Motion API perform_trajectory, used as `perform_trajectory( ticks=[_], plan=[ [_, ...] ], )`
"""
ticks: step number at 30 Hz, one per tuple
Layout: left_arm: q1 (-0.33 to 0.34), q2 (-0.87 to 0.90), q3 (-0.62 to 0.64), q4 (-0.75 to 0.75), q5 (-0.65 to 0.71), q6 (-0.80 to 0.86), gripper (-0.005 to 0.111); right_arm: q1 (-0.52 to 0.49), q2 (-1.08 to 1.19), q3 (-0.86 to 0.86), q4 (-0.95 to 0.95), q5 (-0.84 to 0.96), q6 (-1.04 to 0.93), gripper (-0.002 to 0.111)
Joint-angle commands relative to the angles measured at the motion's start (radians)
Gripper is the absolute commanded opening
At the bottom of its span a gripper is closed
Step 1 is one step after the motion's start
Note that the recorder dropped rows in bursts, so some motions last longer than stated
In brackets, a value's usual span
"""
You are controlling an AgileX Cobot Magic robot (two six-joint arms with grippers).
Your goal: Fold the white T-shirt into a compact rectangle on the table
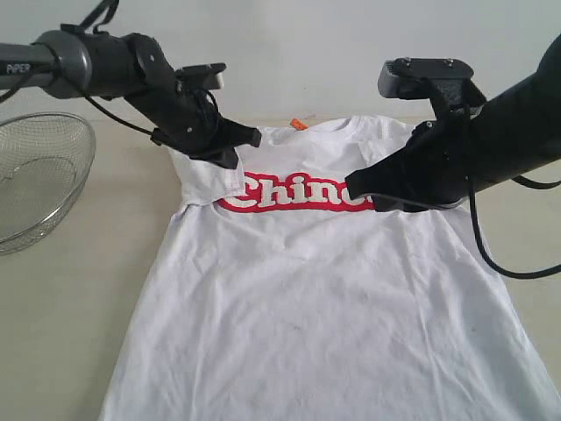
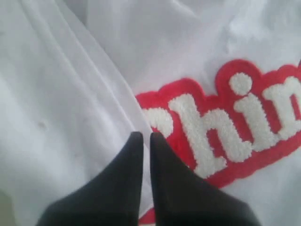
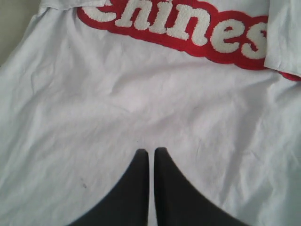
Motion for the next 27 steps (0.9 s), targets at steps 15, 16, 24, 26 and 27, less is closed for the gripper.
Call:
perform_trajectory(
  ticks=[15, 16, 24, 26, 27],
  plan=[
    [0.028, 0.046, -0.006, 0.220, 0.124, -0.159, 0.005, -0.007, -0.012, 0.004, -0.001, -0.004, -0.015, 0.000],
    [0.028, 0.047, -0.006, 0.237, 0.129, -0.171, 0.005, -0.007, -0.012, 0.004, -0.001, -0.005, -0.015, 0.000],
    [0.028, 0.047, -0.006, 0.251, 0.135, -0.182, 0.005, -0.007, -0.012, 0.004, -0.001, -0.010, -0.015, 0.000],
    [0.030, 0.038, -0.006, 0.249, 0.146, -0.182, 0.005, -0.007, -0.012, 0.004, -0.001, -0.014, -0.015, 0.000],
    [0.030, 0.029, -0.006, 0.246, 0.154, -0.180, 0.005, -0.007, -0.012, 0.004, -0.001, -0.014, -0.015, 0.000]
  ],
)
